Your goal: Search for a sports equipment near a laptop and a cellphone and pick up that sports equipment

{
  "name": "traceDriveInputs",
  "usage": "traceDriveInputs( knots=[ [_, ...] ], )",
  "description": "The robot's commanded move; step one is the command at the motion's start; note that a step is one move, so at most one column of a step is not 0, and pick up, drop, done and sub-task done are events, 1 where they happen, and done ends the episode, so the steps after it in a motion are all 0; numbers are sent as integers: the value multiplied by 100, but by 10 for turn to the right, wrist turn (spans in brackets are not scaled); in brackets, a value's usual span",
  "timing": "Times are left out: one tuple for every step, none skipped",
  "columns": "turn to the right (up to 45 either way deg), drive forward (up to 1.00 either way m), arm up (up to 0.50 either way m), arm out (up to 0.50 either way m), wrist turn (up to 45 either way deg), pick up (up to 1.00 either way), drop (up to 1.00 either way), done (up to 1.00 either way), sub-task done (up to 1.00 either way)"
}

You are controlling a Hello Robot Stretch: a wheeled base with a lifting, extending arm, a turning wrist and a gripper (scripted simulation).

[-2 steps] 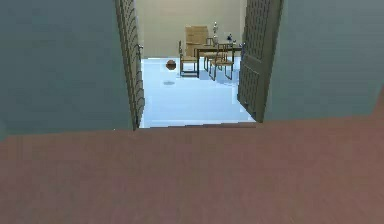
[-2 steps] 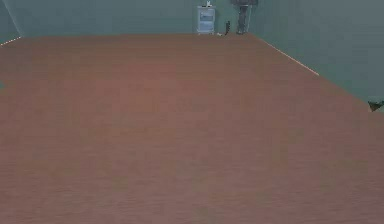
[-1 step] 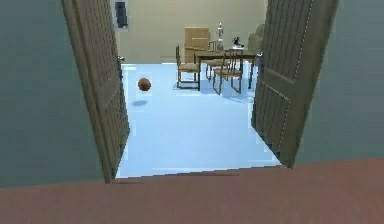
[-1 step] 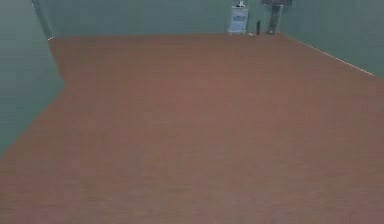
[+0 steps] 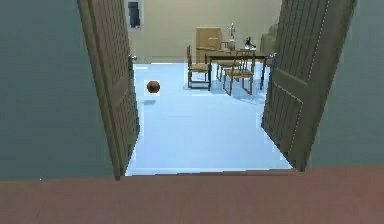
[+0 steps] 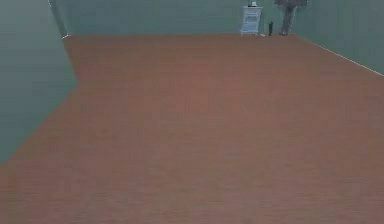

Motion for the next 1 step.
traceDriveInputs(
  knots=[
    [0,100,0,0,0,0,0,0,0]
  ],
)
